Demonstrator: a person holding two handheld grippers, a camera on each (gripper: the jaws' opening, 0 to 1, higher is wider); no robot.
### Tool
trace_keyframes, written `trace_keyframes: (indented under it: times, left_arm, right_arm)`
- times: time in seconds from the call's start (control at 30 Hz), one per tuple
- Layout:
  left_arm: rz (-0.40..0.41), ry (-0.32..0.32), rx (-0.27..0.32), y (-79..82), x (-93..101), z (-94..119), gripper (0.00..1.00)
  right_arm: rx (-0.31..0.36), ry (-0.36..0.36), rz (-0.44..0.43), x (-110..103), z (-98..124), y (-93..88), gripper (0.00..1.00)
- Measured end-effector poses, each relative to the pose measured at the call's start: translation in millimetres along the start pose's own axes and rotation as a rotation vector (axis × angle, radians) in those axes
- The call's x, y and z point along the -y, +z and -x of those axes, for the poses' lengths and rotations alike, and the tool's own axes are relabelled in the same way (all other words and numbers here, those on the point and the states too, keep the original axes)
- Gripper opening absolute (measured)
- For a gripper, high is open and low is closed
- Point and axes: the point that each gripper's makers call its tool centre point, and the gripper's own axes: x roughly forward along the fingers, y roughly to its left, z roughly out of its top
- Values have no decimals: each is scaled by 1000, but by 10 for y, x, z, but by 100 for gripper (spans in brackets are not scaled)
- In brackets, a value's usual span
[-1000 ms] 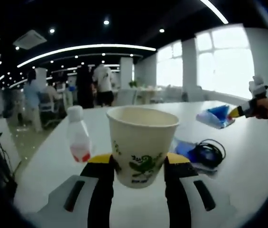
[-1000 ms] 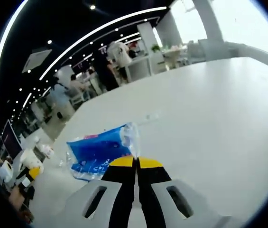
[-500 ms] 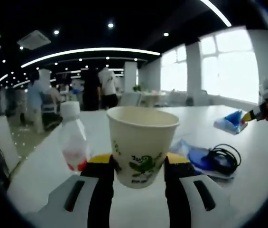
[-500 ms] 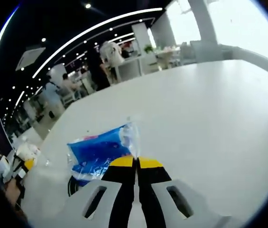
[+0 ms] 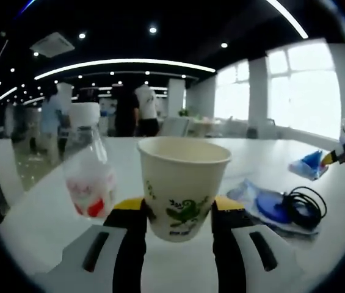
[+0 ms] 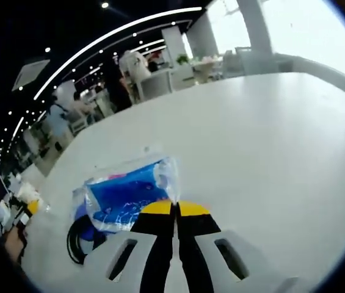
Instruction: Arrange the tabletop items into an orderly group along one side of the table until the central work area is clear of visible clutter.
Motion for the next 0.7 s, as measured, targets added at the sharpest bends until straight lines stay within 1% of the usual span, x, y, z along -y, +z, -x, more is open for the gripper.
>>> trace_keyframes:
  times: [0.1,0.37,0.5,0.53,0.63,0.7]
  left_arm:
    - [21,1,-8,-47,-7,-59,38]
    - [7,9,-19,-114,-23,-184,38]
    - [24,20,-29,-169,-47,-223,38]
    - [29,20,-30,-187,-48,-235,38]
    - [33,26,-37,-224,-53,-264,38]
    - [34,29,-48,-250,-63,-284,38]
  right_arm:
    - [-5,-11,1,40,-29,-27,1]
    - [-25,-33,15,157,-121,-93,1]
    - [-35,-29,48,191,-180,-122,1]
    - [-34,-17,53,190,-205,-123,1]
    - [-39,-9,31,218,-252,-135,1]
    - [-45,-4,35,228,-290,-152,1]
